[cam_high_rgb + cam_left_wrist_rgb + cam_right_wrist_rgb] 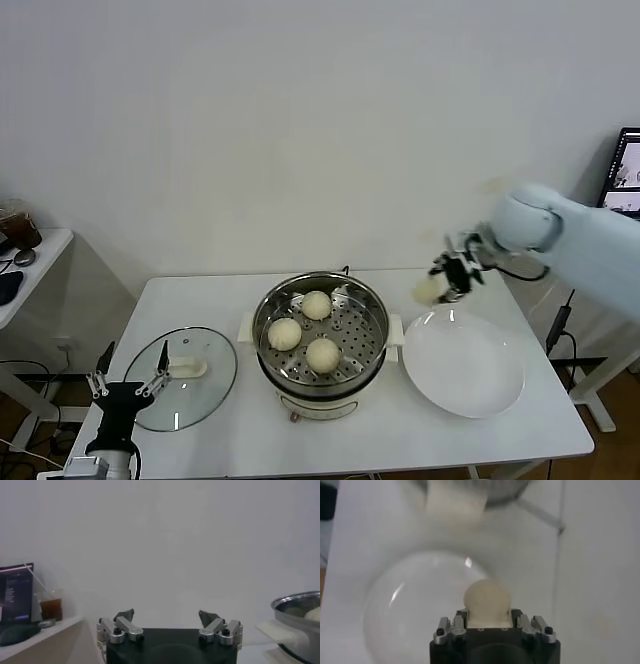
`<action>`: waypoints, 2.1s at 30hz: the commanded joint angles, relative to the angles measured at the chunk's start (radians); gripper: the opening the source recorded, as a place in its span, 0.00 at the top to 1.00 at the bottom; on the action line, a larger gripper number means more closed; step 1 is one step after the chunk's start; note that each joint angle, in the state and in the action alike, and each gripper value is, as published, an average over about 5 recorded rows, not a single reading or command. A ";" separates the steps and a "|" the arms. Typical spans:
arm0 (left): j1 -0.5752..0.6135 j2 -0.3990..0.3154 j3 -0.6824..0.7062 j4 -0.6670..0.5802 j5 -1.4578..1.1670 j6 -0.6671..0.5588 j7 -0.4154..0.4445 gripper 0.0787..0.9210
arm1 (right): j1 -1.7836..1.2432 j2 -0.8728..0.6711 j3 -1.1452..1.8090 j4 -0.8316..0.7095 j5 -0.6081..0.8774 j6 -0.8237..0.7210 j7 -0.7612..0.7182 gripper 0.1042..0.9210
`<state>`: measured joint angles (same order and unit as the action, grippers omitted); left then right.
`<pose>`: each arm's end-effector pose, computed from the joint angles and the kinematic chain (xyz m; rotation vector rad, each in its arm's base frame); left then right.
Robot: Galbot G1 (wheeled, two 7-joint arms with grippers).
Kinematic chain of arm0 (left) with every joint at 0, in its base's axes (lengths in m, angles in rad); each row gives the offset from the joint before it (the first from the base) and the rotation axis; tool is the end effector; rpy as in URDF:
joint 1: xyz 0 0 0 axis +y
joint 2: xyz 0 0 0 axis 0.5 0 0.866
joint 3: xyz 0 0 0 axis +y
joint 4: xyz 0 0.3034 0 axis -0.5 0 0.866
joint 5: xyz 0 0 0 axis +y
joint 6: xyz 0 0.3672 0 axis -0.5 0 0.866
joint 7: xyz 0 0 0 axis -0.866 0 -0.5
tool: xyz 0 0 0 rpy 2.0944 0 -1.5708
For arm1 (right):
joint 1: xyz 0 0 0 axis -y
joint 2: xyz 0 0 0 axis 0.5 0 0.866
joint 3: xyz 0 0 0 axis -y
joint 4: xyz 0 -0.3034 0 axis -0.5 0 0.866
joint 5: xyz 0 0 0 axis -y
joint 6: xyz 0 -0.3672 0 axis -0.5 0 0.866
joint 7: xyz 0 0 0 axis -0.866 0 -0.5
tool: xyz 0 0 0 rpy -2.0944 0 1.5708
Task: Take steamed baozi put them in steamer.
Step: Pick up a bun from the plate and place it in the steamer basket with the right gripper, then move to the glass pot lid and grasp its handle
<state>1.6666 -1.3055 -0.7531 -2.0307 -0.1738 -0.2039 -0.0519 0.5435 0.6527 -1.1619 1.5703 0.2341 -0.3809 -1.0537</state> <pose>0.1936 0.1091 -0.2804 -0.1597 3.0393 0.2665 0.4749 -0.0196 -0.0326 1.3590 -1.4970 1.5053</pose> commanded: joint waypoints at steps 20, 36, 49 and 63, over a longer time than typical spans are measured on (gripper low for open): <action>-0.007 -0.008 -0.029 0.015 -0.008 0.000 0.000 0.12 | -0.053 0.451 -0.171 -0.126 0.148 -0.317 0.164 0.47; -0.005 -0.012 -0.033 0.010 -0.006 0.000 0.001 0.12 | -0.098 0.413 -0.122 -0.121 0.098 -0.289 0.147 0.46; -0.004 -0.007 -0.038 0.007 -0.012 -0.001 0.001 0.12 | -0.094 0.198 0.056 0.113 0.258 -0.290 0.356 0.13; 0.006 -0.016 -0.039 0.004 -0.007 -0.008 -0.003 0.12 | -1.127 -0.107 0.953 0.287 0.234 0.183 0.871 0.12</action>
<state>1.6710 -1.3180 -0.7914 -2.0288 -0.1825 -0.2085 -0.0525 0.1767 0.7289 -0.8692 1.7358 0.5003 -0.5201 -0.5353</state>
